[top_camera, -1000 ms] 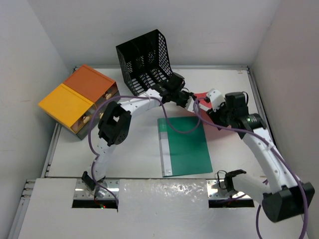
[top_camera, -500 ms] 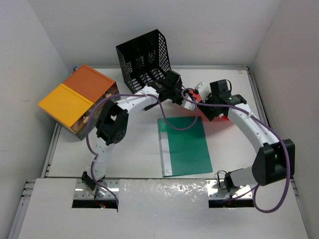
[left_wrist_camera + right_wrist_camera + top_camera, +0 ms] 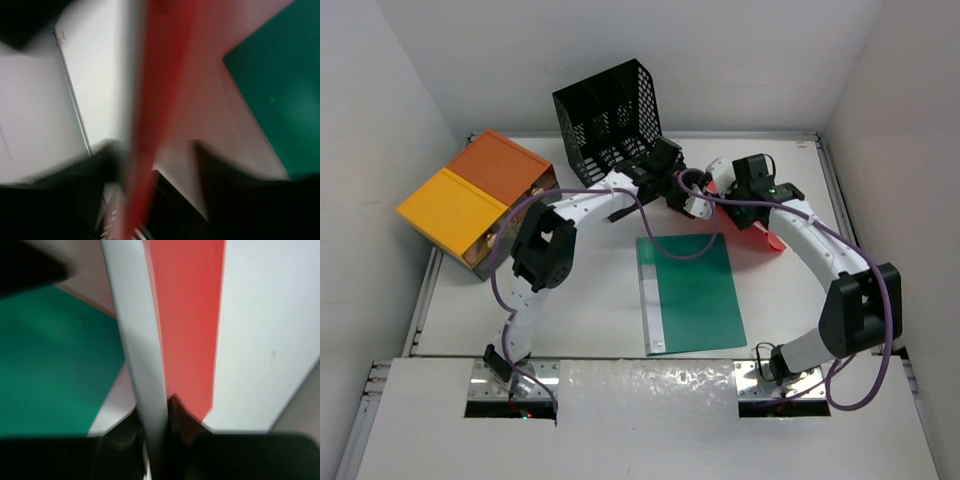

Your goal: Organize the desk

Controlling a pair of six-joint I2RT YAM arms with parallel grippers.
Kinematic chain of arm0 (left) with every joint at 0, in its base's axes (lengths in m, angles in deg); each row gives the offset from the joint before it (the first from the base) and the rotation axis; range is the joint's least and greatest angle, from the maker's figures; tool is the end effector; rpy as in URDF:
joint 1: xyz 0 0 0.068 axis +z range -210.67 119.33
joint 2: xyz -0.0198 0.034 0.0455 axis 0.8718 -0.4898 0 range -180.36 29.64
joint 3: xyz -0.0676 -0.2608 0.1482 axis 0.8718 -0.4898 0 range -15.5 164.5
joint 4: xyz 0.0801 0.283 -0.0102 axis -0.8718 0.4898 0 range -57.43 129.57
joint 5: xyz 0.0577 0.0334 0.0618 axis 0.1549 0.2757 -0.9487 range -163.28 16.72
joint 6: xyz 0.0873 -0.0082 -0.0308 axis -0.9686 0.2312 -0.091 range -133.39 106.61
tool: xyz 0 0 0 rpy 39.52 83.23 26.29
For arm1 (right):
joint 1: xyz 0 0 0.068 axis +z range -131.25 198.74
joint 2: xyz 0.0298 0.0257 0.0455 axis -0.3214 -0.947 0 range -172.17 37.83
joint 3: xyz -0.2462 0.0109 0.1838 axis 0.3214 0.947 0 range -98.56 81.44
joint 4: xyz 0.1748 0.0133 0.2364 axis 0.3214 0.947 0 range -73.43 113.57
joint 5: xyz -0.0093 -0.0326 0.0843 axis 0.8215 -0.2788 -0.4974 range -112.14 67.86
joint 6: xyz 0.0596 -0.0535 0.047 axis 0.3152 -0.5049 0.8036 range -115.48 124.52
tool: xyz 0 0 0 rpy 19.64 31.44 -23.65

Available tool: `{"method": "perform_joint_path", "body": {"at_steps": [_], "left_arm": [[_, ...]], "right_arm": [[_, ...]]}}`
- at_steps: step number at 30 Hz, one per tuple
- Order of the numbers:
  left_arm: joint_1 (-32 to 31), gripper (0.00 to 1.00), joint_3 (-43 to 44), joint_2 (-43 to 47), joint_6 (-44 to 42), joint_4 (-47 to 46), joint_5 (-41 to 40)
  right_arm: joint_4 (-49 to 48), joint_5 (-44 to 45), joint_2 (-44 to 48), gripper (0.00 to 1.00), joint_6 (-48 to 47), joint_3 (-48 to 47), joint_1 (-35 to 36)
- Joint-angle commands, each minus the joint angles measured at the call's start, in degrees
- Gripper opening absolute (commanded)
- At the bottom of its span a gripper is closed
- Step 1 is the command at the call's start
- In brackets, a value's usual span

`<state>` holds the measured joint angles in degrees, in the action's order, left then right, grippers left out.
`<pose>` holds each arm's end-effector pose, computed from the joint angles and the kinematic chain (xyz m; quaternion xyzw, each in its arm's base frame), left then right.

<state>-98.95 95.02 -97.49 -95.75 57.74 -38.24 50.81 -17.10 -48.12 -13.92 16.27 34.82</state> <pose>0.4352 -0.4047 0.2350 0.8171 0.3241 -0.1085 0.4642 0.3593 0.0959 0.2403 -0.2700 0.9139 -0.0481 0.2993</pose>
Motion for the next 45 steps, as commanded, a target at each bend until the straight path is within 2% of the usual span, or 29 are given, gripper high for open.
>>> {"method": "perform_joint_path", "body": {"at_steps": [1,5,6,9,11,15,19,23,27,29,31,34,35,37,39,40,41,43,45], "left_arm": [[-1.8,0.99,-1.1,7.8,11.0,-3.5,-0.1],[-1.9,1.00,-3.7,11.7,22.8,-10.2,-9.0],[-1.9,1.00,-4.0,13.6,24.9,-12.3,-13.4],[-1.9,1.00,-4.7,17.7,34.2,-14.7,-22.5],[-1.9,1.00,-4.7,19.6,37.2,-14.4,-26.7],[-1.9,0.99,-5.0,25.8,42.5,-9.5,-36.9],[-1.9,1.00,-6.7,30.4,46.9,-5.9,-42.9],[-0.7,0.99,-8.1,36.3,52.7,2.5,-51.4],[5.0,1.00,-12.3,43.5,57.4,8.0,-49.7],[6.7,1.00,-13.4,46.9,55.8,10.2,-48.9],[6.7,1.00,-13.9,48.2,54.2,12.1,-48.7],[6.6,1.00,-12.1,47.5,52.3,11.8,-48.4],[6.4,1.00,-11.4,46.3,50.7,11.6,-47.8],[5.2,1.00,-8.8,43.1,48.1,11.1,-48.8],[3.1,1.00,-7.7,40.6,41.0,10.6,-53.1],[0.7,0.97,-8.5,38.6,34.4,8.9,-59.1],[-0.4,0.96,-11.8,38.0,31.2,7.5,-61.6],[-3.0,0.94,-16.7,38.0,26.0,1.3,-65.5],[-4.8,0.94,-22.3,38.4,22.3,-1.7,-65.4]], "right_arm": [[-5.0,7.2,3.3,0.00,2.5,-0.1,-0.4],[-3.7,8.9,5.4,0.00,3.6,-2.0,-2.3],[-2.8,9.1,5.6,0.00,4.2,-3.0,-2.8],[-2.6,8.3,5.6,0.00,5.6,-4.5,-4.5],[-2.6,8.2,5.6,0.00,6.2,-5.6,-4.8],[-1.8,6.0,4.9,0.00,6.9,-10.8,-5.0],[-0.8,2.4,3.5,0.00,7.4,-14.0,-5.0],[-3.8,0.9,4.2,0.00,8.2,-17.7,-5.1],[-5.0,1.6,2.9,0.00,8.9,-25.1,-5.4],[-3.5,0.2,-0.2,0.00,8.9,-30.9,-5.4],[-4.3,-4.7,-1.3,0.00,8.7,-31.4,-5.4],[-9.7,-9.2,0.6,0.00,10.2,-26.5,-4.7],[-10.9,-10.0,1.6,0.00,9.7,-22.2,-4.0],[-13.2,-10.4,4.8,0.00,5.3,-17.7,-0.4],[-13.4,-7.4,7.9,0.00,2.1,-12.5,4.4],[-13.3,-6.2,8.7,0.00,2.8,-11.0,4.9],[-13.2,-5.9,9.2,0.00,4.0,-10.7,5.0],[-12.9,-5.2,10.5,0.00,5.4,-10.8,5.0],[-11.8,-4.0,10.0,0.00,6.0,-11.6,5.0]]}}
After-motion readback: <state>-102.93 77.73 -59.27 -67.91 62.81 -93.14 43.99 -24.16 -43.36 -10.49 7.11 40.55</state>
